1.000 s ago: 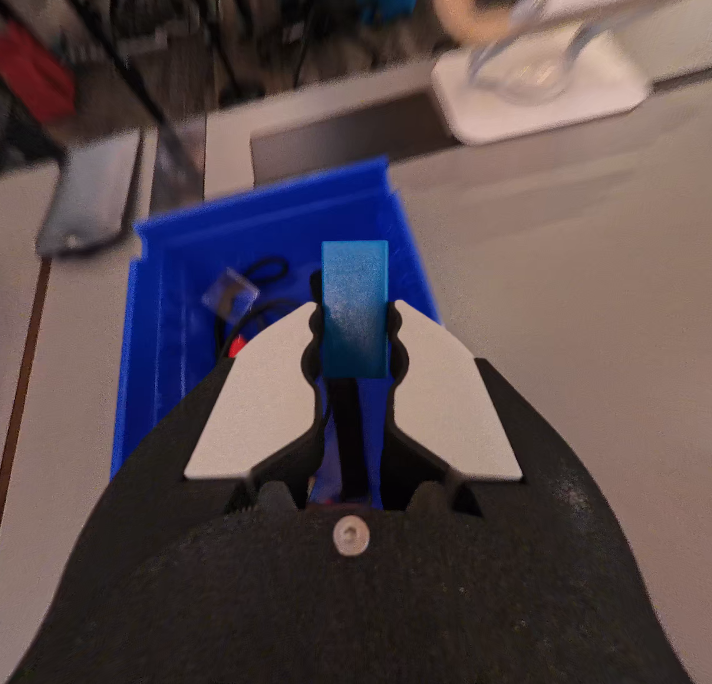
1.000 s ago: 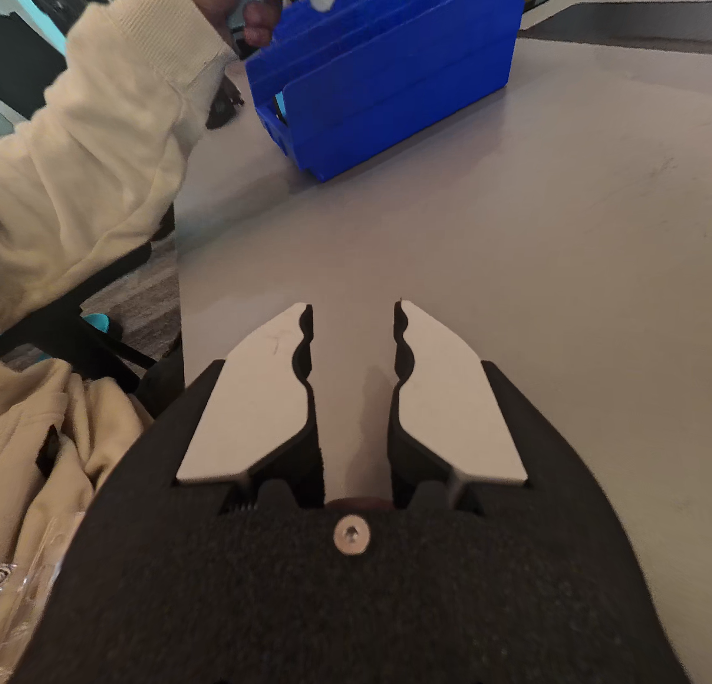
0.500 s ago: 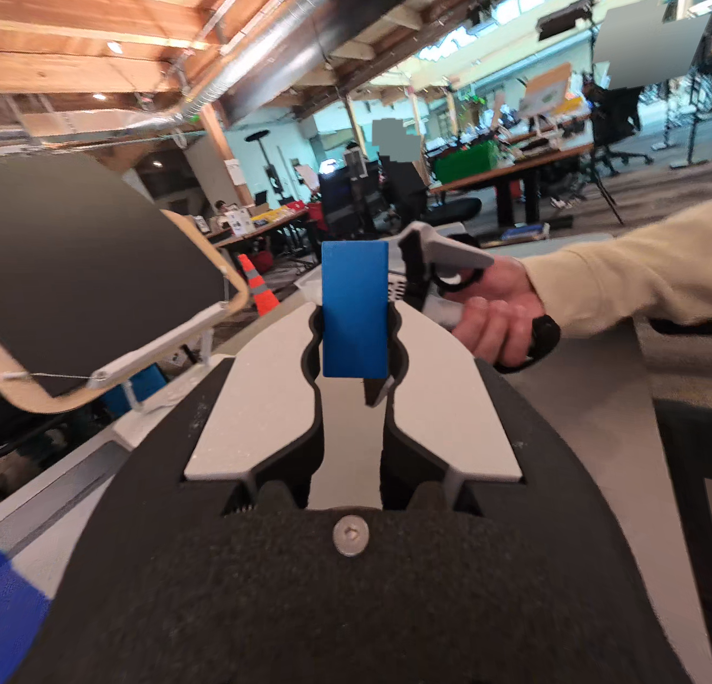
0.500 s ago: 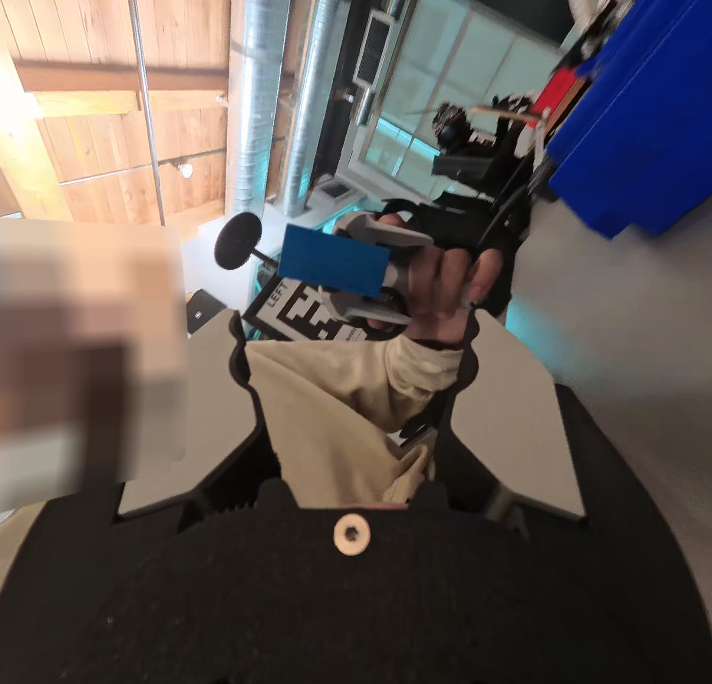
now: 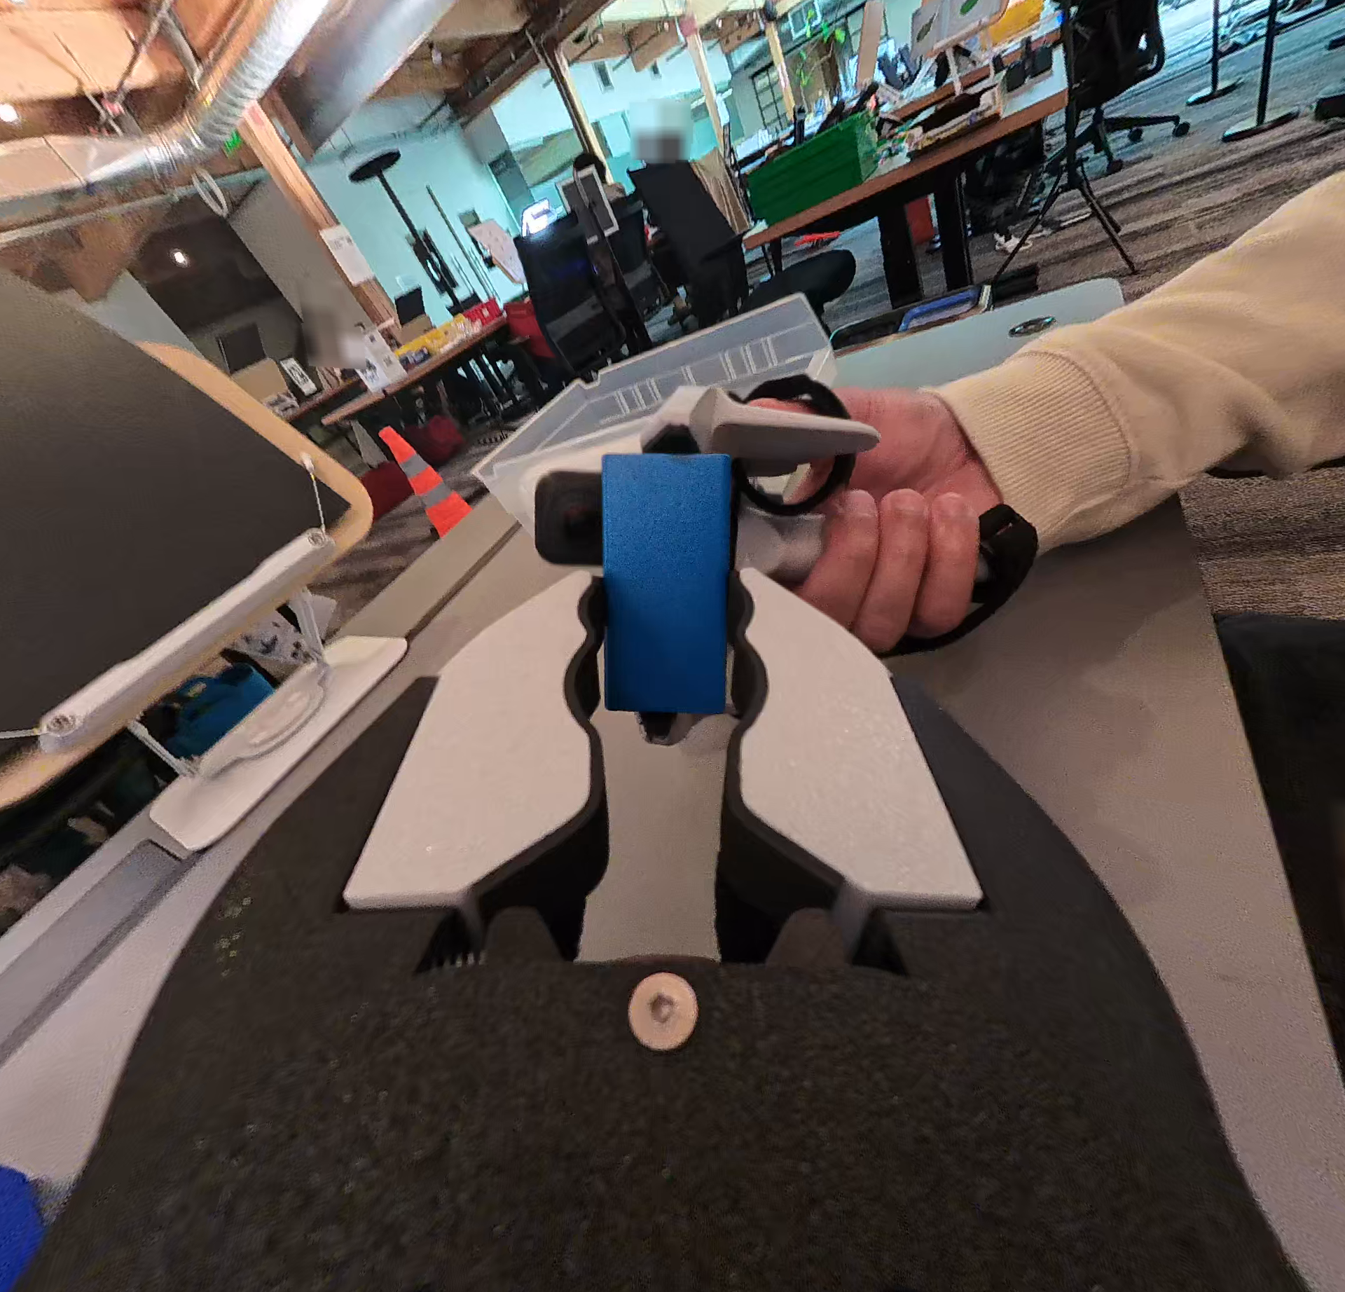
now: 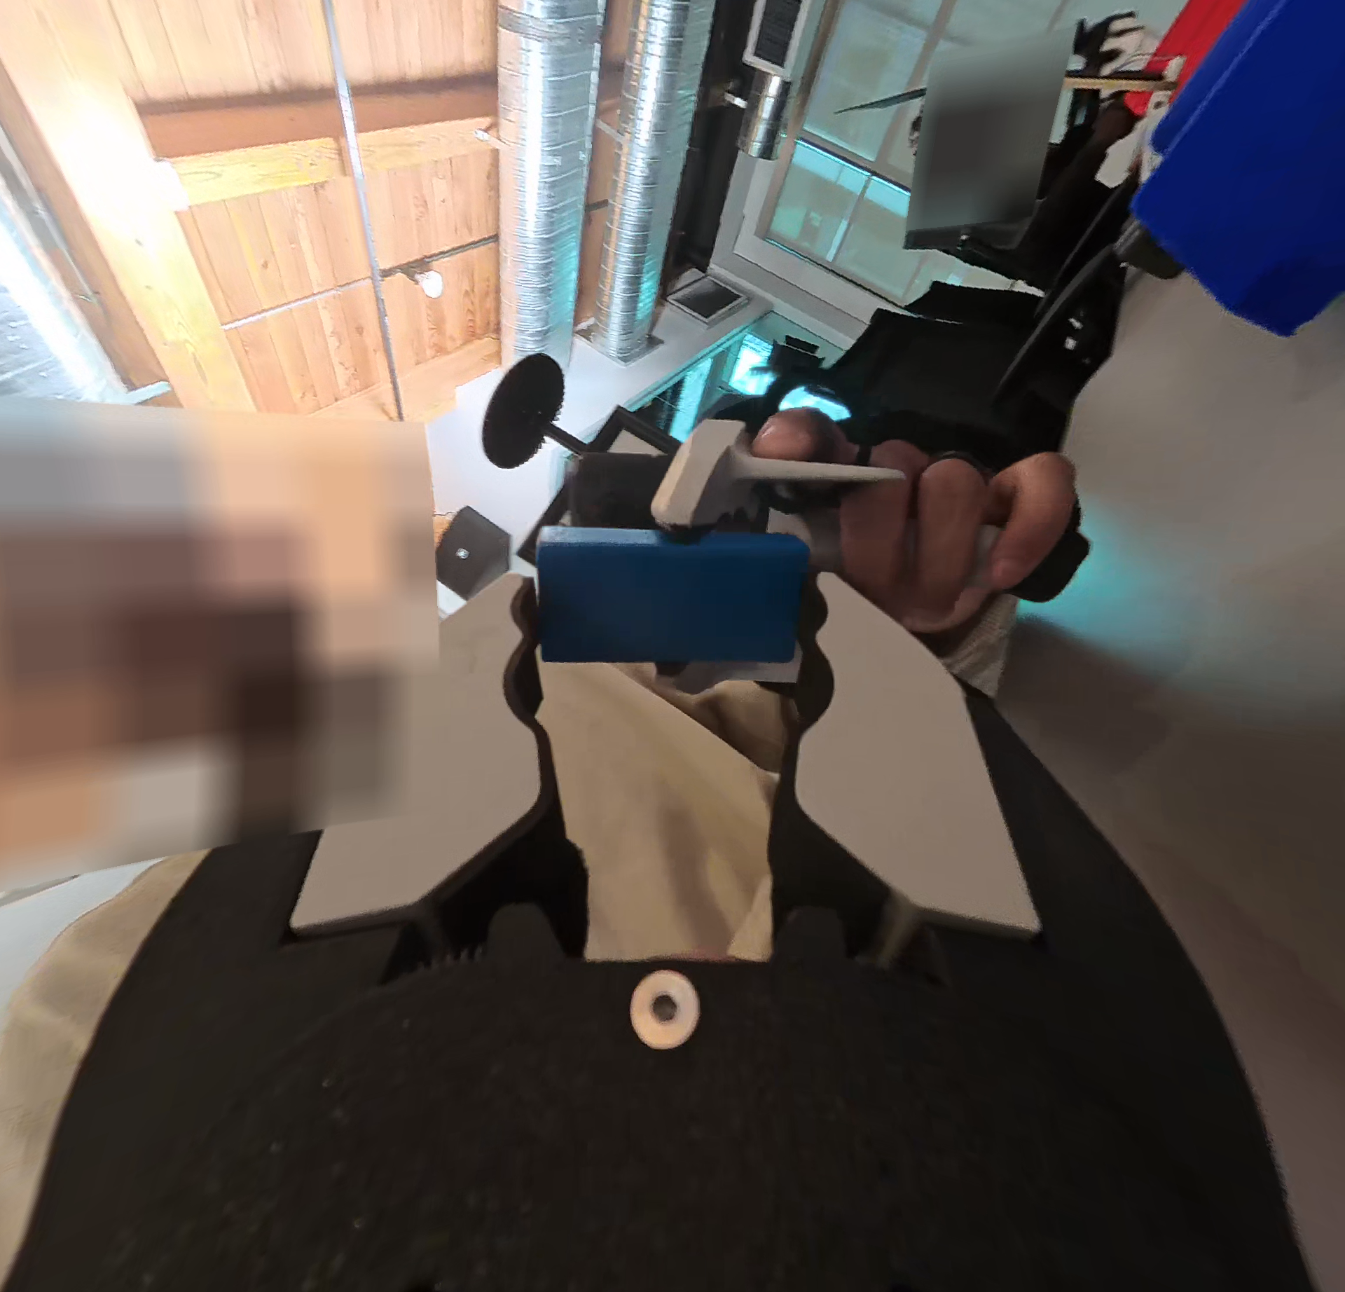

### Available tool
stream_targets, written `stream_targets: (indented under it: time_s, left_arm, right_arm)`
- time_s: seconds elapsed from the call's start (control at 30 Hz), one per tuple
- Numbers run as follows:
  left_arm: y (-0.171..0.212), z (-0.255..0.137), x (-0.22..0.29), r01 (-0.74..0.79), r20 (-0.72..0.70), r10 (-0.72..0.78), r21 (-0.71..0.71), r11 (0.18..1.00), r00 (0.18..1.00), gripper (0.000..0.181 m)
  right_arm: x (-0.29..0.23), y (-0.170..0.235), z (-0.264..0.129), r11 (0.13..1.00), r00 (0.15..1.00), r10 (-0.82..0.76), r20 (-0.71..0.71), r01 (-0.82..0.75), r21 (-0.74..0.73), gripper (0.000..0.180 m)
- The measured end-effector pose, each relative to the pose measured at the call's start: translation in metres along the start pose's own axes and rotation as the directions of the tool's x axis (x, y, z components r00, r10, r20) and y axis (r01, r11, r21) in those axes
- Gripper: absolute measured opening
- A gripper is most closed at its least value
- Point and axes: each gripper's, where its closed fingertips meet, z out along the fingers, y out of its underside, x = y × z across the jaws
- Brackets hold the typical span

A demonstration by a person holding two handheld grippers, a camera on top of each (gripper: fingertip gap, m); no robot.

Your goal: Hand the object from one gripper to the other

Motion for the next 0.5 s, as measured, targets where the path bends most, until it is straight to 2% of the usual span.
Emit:
stream_targets:
  time_s: [0.07, 0.13, 0.2, 0.23, 0.3, 0.4, 0.43, 0.5]
  left_arm:
    - [0.006, 0.000, -0.001, 0.060, 0.016, -0.060, -0.031, 0.998, 0.998, 0.036]
    - [0.009, -0.002, -0.001, 0.168, 0.023, -0.167, -0.059, 0.984, 0.986, 0.062]
    - [0.015, -0.006, -0.003, 0.312, 0.024, -0.312, -0.109, 0.944, 0.950, 0.055]
    - [0.018, -0.008, -0.005, 0.400, 0.029, -0.399, -0.125, 0.908, 0.916, 0.053]
    - [0.020, -0.011, -0.013, 0.589, 0.025, -0.590, -0.102, 0.801, 0.807, 0.051]
    - [0.026, -0.011, -0.033, 0.780, 0.050, -0.780, -0.101, 0.617, 0.623, 0.048]
    - [0.032, -0.010, -0.037, 0.805, 0.084, -0.803, -0.142, 0.576, 0.590, 0.049]
    - [0.041, -0.005, -0.035, 0.797, 0.144, -0.799, -0.289, 0.531, 0.584, 0.060]
  right_arm:
    - [0.006, -0.002, -0.005, 1.000, 0.998, -0.018, -0.057, 0.019, 0.006, 0.068]
    - [0.013, -0.012, -0.015, 0.997, 0.989, -0.059, -0.137, 0.066, 0.049, 0.068]
    - [0.022, -0.023, -0.031, 0.980, 0.946, -0.159, -0.282, 0.186, 0.071, 0.068]
    - [0.029, -0.027, -0.040, 0.961, 0.893, -0.236, -0.383, 0.272, 0.043, 0.068]
    - [0.038, -0.033, -0.059, 0.905, 0.739, -0.382, -0.555, 0.421, -0.063, 0.068]
    - [0.040, -0.043, -0.078, 0.782, 0.472, -0.551, -0.688, 0.580, -0.228, 0.068]
    - [0.042, -0.046, -0.083, 0.722, 0.348, -0.609, -0.713, 0.615, -0.317, 0.068]
    - [0.049, -0.050, -0.091, 0.589, 0.056, -0.704, -0.708, 0.603, -0.538, 0.068]
